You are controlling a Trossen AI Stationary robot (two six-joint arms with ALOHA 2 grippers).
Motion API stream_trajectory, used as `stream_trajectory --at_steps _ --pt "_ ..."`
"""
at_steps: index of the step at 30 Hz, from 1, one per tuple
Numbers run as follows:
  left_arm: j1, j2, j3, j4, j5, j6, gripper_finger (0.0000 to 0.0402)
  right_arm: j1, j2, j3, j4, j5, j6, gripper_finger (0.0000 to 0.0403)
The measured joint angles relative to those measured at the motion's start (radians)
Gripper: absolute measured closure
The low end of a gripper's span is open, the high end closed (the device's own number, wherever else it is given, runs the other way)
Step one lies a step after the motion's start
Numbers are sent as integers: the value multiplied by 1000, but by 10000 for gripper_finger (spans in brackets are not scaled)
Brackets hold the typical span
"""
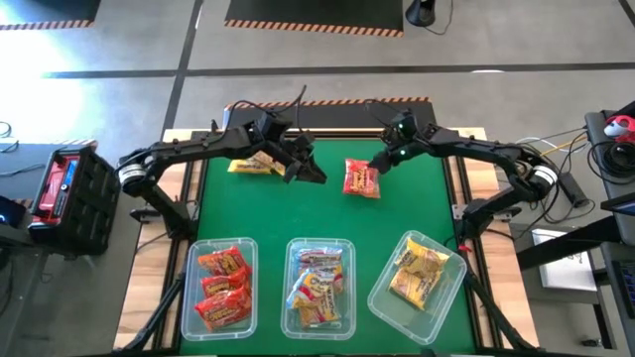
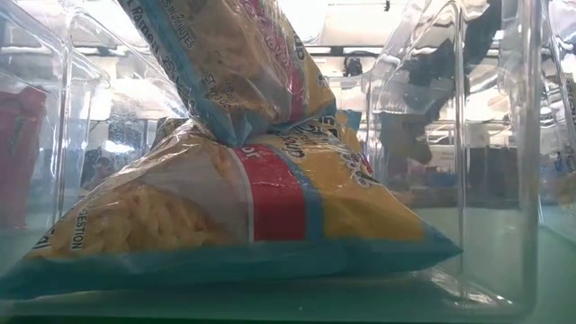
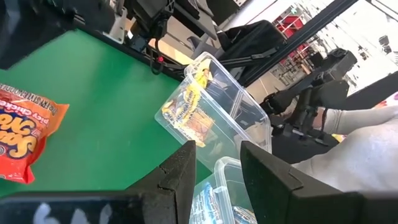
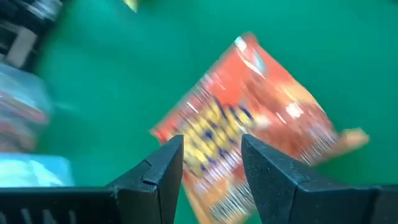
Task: Sort Maruchan noodles
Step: Put the orange noodle pack into the left transparent bin
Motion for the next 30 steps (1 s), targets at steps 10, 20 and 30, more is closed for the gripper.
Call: stream_trajectory --at_steps 10,20,30 --pt "10 72 0 8 0 28 292 32 23 0 -104 166 -156 250" --pt "41 200 0 10 -144 -117 292 33 108 0 -108 177 -180 250" --pt "21 299 0 100 -380 -281 292 33 212 0 -94 168 -220 250"
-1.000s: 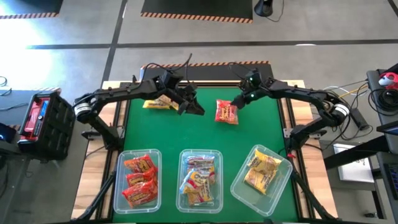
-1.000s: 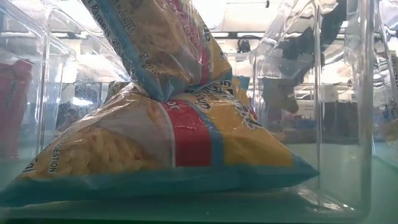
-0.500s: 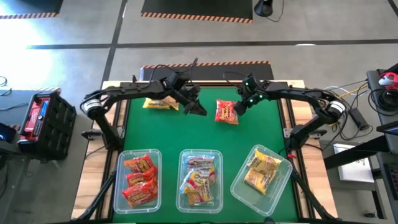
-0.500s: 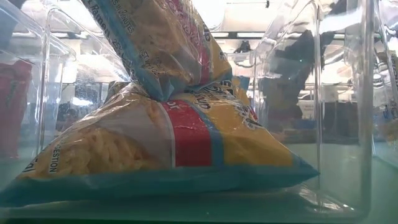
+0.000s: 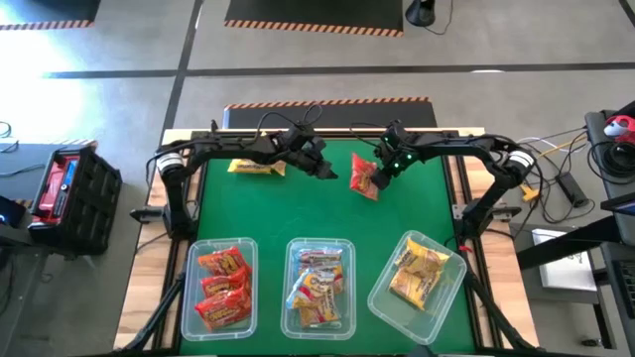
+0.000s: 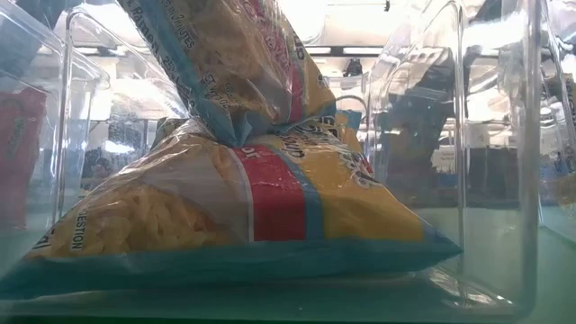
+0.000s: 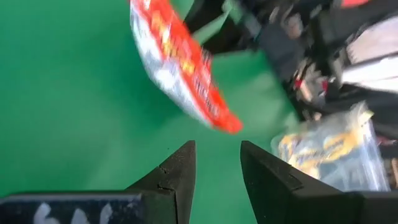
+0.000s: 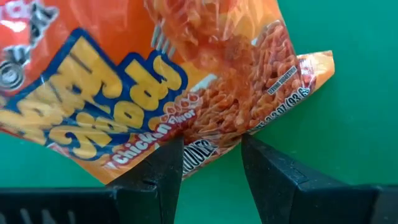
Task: Sort Maruchan noodles
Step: Put the orange noodle pack into the left transparent bin
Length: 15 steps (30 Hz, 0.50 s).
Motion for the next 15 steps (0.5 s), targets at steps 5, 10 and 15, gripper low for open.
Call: stream_trajectory --at_steps 5,10,15 --pt "0 24 0 69 -63 -62 292 2 29 1 48 -7 1 250" --pt "-2 59 0 124 -74 -125 292 7 42 0 113 1 23 250" --pt "-3 73 0 162 -74 -128 292 16 50 0 130 4 28 250"
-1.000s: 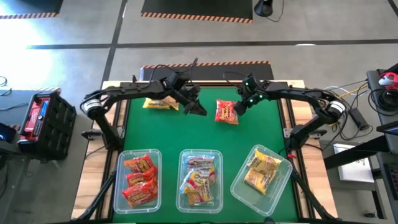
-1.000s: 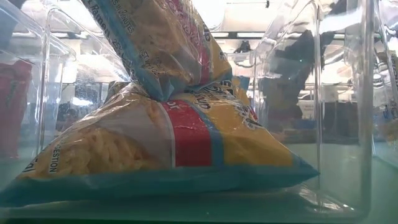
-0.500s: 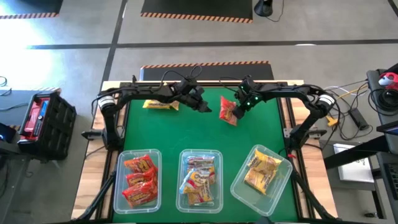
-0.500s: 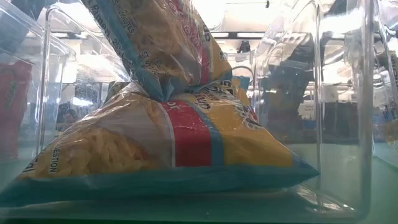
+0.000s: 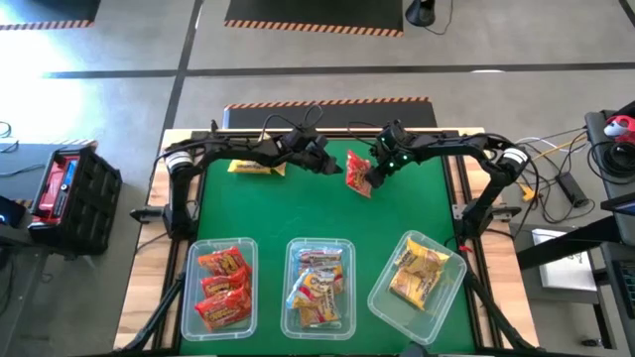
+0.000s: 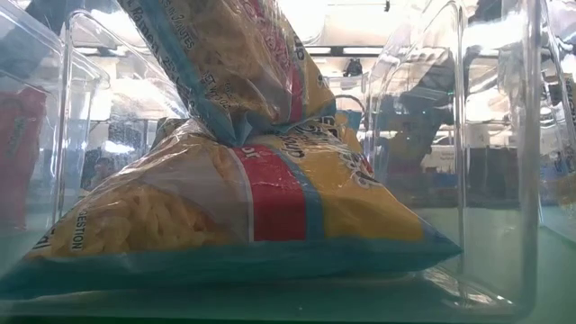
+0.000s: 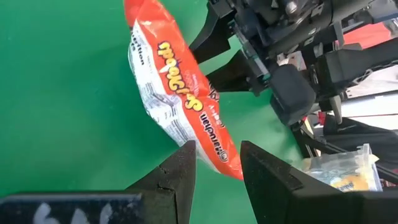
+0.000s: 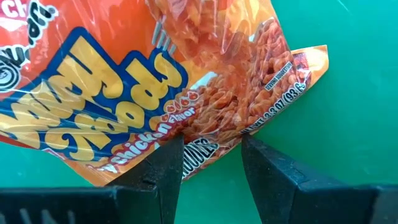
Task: Sort Maruchan noodles
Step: Put the orange noodle pack into the left transparent bin
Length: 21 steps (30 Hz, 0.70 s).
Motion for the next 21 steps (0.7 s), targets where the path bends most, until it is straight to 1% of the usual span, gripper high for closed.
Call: stream_trajectory --at_steps 10,13,17,18,21 --pt "-9 0 0 7 3 22 292 33 4 0 33 4 26 250" --pt "-19 0 0 38 28 25 292 42 5 -1 46 5 26 250" --pt "-19 0 0 88 29 25 292 48 5 -1 48 5 26 250" --pt "-18 0 0 92 39 26 292 48 5 -1 48 5 26 250" --pt "-18 0 0 95 112 23 292 48 5 -1 48 4 26 250"
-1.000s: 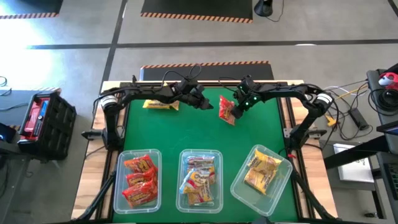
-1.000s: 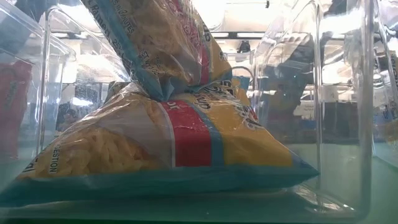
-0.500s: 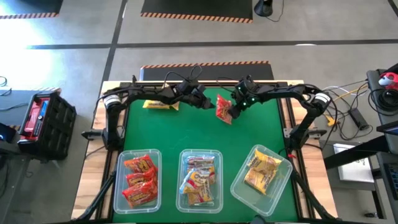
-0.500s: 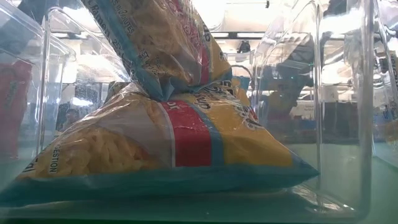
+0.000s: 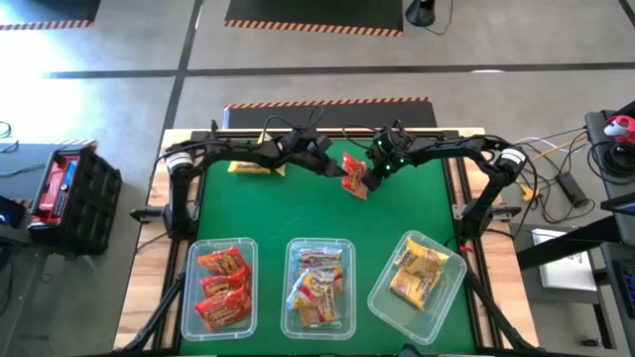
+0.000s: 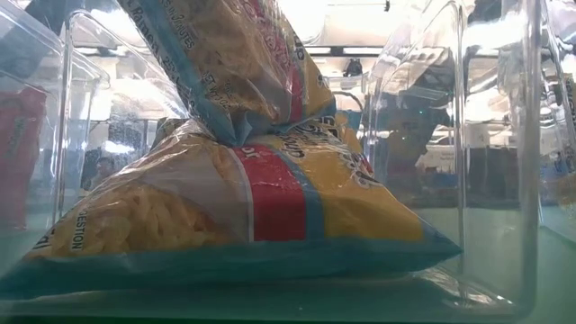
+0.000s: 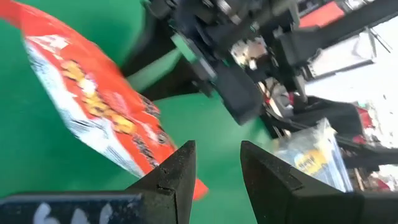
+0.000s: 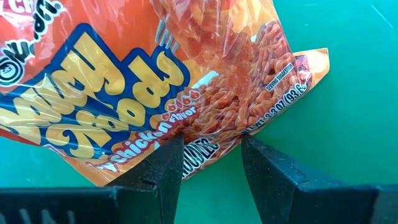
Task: Sort Maruchan noodles
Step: Put the orange noodle pack into the left transparent bin
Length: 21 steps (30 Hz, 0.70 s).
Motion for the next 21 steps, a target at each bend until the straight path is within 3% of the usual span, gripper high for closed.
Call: stream_trajectory --at_steps 9,21 --pt "-10 0 0 -16 -89 35 292 0 1 0 1 -1 0 250" --pt "-14 0 8 -118 -96 29 292 0 1 0 0 -4 -1 250"
